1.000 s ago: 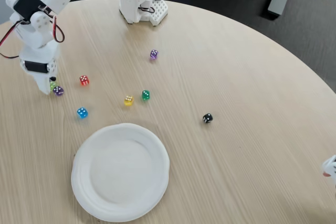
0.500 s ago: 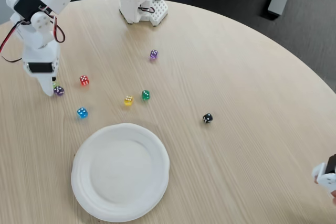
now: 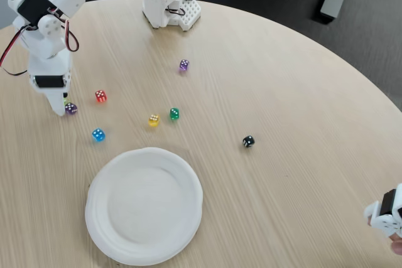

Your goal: Pick a purple dice and put it in the plate.

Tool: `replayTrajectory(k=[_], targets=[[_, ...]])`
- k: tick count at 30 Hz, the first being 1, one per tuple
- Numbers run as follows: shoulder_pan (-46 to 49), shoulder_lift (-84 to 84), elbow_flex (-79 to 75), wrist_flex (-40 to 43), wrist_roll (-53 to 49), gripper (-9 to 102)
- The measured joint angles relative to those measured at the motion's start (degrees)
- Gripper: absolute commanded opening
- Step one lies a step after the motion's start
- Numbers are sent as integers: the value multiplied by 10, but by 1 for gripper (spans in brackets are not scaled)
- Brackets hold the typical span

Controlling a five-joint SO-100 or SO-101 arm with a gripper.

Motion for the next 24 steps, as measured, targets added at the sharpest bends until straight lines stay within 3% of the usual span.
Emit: replayTrajectory(k=[24], targets=[[-40,0,0,0,10,11]])
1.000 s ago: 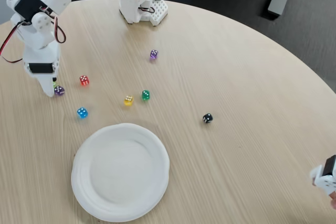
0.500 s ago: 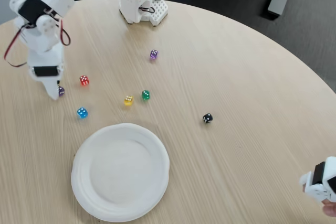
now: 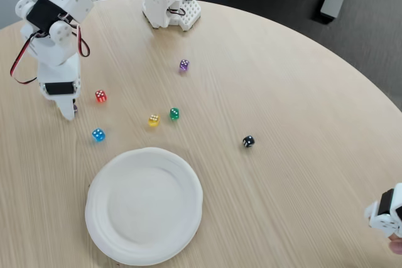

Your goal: Pick a purple dice and put it in the plate.

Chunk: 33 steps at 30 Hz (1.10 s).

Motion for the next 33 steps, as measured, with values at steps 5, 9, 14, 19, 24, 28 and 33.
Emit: replayTrajectory(k=[5,9,14,19,24,28,33], targets=[[0,0,0,0,0,2],[-1,0,0,0,4,0],[-2,0,0,1,17,0],[-2,20,1,11,25,0],[-40,89,1,44,28,0],[-111,136,1,71,45,0],[-188,213,1,92,73,0]])
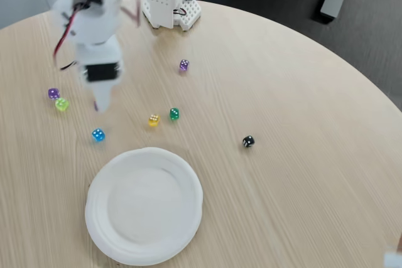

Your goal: Pick a purple dice and put it in the plate.

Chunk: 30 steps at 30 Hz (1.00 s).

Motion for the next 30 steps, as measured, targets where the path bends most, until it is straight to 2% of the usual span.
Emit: replayTrajectory(k=[4,9,17,25,30], targets=[[-74,60,0,1,5,0],[-91,81,0,-4,-36,0],[-96,81,17,-105,-120,0],[-100,95,176,-200,-159,0],[-97,183,284,-251,-200,0]])
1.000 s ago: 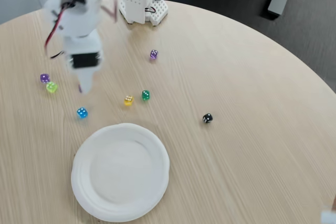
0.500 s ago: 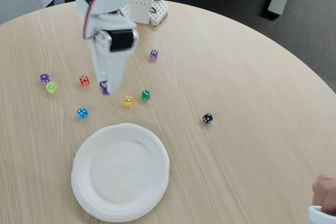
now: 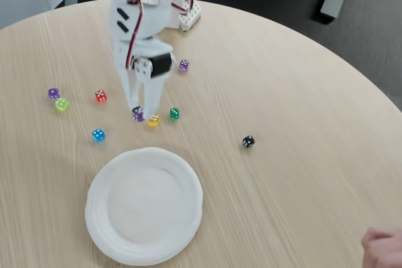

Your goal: Pick a purple dice and put it in the plate.

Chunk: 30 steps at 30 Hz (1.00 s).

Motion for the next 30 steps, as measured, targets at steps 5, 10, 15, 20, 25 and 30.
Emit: replayTrajectory(k=[5,10,15,20,25,30], targets=[[1,91,82,-29,-42,0],[1,111,91,-33,-56,0],[1,86,91,-33,-39,0],[-4,-12,66,-33,38,0],[-2,-76,-33,-33,66,0],[-3,-115,-126,-33,48,0]])
